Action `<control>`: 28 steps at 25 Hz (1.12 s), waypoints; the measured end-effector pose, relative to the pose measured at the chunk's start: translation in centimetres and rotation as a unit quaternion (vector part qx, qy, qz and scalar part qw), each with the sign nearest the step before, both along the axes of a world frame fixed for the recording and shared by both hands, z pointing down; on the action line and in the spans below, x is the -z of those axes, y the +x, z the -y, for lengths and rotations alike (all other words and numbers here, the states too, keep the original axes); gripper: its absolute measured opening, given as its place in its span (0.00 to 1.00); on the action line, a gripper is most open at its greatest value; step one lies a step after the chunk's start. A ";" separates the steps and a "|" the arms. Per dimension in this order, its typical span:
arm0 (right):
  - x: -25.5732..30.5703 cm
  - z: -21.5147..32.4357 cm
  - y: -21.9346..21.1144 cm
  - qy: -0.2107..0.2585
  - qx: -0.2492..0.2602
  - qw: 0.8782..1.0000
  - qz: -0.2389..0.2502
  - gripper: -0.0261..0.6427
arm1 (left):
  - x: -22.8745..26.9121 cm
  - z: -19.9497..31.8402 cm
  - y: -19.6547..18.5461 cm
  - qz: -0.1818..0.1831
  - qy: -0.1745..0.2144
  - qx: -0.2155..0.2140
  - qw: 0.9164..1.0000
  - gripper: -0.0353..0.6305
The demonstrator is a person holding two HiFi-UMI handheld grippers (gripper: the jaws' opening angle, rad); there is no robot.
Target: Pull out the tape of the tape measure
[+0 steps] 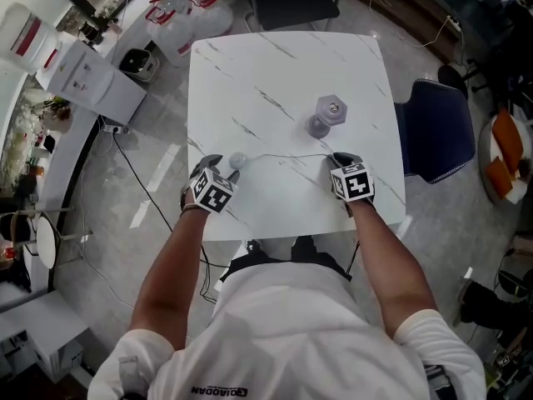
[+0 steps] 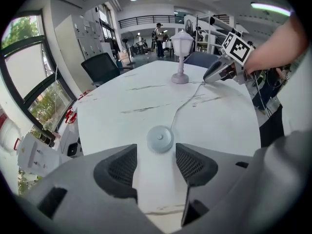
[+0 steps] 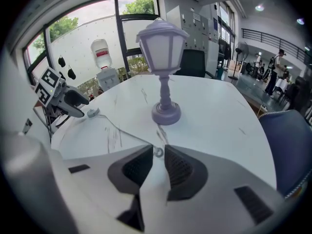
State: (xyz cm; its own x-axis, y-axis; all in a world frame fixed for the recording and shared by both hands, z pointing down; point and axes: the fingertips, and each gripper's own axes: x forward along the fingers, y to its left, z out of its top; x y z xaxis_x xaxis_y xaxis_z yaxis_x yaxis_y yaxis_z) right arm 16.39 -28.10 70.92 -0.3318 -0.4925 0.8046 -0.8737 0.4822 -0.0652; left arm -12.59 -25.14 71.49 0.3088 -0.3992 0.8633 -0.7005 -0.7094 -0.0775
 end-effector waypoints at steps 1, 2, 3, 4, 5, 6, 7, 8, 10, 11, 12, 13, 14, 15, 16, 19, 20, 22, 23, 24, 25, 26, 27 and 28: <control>0.2 0.0 0.0 0.003 -0.002 1.000 0.000 0.16 | 0.2 -0.1 -0.1 -0.001 0.003 0.002 1.000 0.44; 0.6 0.1 0.1 0.008 -0.004 1.000 0.001 0.16 | 0.5 -0.2 -0.2 -0.003 0.006 0.004 1.000 0.44; 1.0 0.1 0.1 0.013 -0.007 1.000 0.003 0.16 | 0.9 -0.3 -0.3 -0.006 0.010 0.007 1.000 0.44; 1.5 0.2 0.2 0.019 -0.011 1.000 0.006 0.16 | 1.3 -0.3 -0.4 -0.010 0.015 0.011 1.000 0.44; 2.1 0.2 0.2 0.025 -0.014 1.000 0.008 0.16 | 1.9 -0.3 -0.5 -0.017 0.020 0.017 1.000 0.44; 2.6 0.2 0.1 0.030 -0.016 0.999 0.012 0.16 | 2.6 -0.3 -0.6 -0.025 0.026 0.023 0.999 0.44; 3.3 0.1 0.0 0.034 -0.018 0.999 0.015 0.16 | 3.4 -0.4 -0.7 -0.034 0.031 0.030 0.998 0.43; 3.9 -0.1 -0.1 0.038 -0.020 0.999 0.020 0.16 | 4.2 -0.4 -0.8 -0.043 0.036 0.038 0.998 0.43; 5.2 -0.6 -0.6 0.044 -0.022 0.998 0.034 0.17 | 5.9 -0.6 -1.0 -0.066 0.045 0.055 0.995 0.43; 5.9 -0.9 -0.9 0.046 -0.023 0.998 0.044 0.17 | 7.0 -0.6 -1.1 -0.079 0.050 0.064 0.994 0.43; 6.6 -1.3 -1.3 0.047 -0.022 0.997 0.056 0.17 | 8.0 -0.7 -1.1 -0.094 0.055 0.073 0.991 0.43; 7.4 -1.8 -1.7 0.049 -0.021 0.996 0.068 0.17 | 9.1 -0.7 -1.1 -0.110 0.061 0.083 0.989 0.42; 8.2 -2.3 -2.2 0.052 -0.019 0.995 0.079 0.18 | 10.0 -0.9 -1.1 -0.127 0.066 0.093 0.985 0.42; 9.0 -2.8 -2.6 0.055 -0.017 0.994 0.090 0.18 | 11.0 -1.1 -1.0 -0.145 0.071 0.102 0.982 0.42; 9.9 -3.4 -3.1 0.060 -0.014 0.993 0.101 0.18 | 12.0 -1.4 -0.9 -0.163 0.075 0.109 0.978 0.41; 13.0 -5.1 -4.3 0.083 -0.008 0.988 0.131 0.18 | 15.2 -3.0 -0.5 -0.202 0.090 0.117 0.968 0.39; 14.0 -5.5 -4.6 0.093 -0.005 0.986 0.137 0.18 | 16.0 -3.5 -0.3 -0.210 0.095 0.115 0.966 0.37; 16.1 -6.3 -5.0 0.116 0.003 0.983 0.141 0.18 | 17.5 -4.6 0.1 -0.222 0.105 0.109 0.963 0.35; 17.1 -6.7 -5.3 0.128 0.008 0.981 0.142 0.17 | 18.2 -5.1 0.3 -0.227 0.111 0.107 0.962 0.34; 18.1 -7.1 -5.5 0.140 0.012 0.980 0.143 0.17 | 18.9 -5.4 0.3 -0.231 0.117 0.106 0.960 0.33; 19.2 -7.4 -5.8 0.151 0.017 0.978 0.144 0.17 | 19.7 -5.8 0.3 -0.237 0.124 0.107 0.958 0.33; 20.2 -7.7 -6.0 0.162 0.022 0.976 0.146 0.16 | 20.4 -6.0 0.3 -0.243 0.131 0.108 0.955 0.31; 21.1 -8.0 -6.2 0.171 0.026 0.974 0.148 0.16 | 21.1 -6.2 0.4 -0.249 0.137 0.109 0.952 0.29; 21.9 -8.3 -6.5 0.179 0.030 0.971 0.152 0.15 | 21.8 -6.4 0.6 -0.256 0.143 0.108 0.950 0.27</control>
State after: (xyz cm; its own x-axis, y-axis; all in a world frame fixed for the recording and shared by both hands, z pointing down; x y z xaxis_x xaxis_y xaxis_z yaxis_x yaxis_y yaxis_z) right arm 9.91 -19.76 48.97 -0.5639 -0.6959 0.4447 -0.8102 0.5705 -0.1346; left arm -11.96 -18.71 49.71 0.5436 -0.6965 0.4684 -0.8249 -0.5463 0.1451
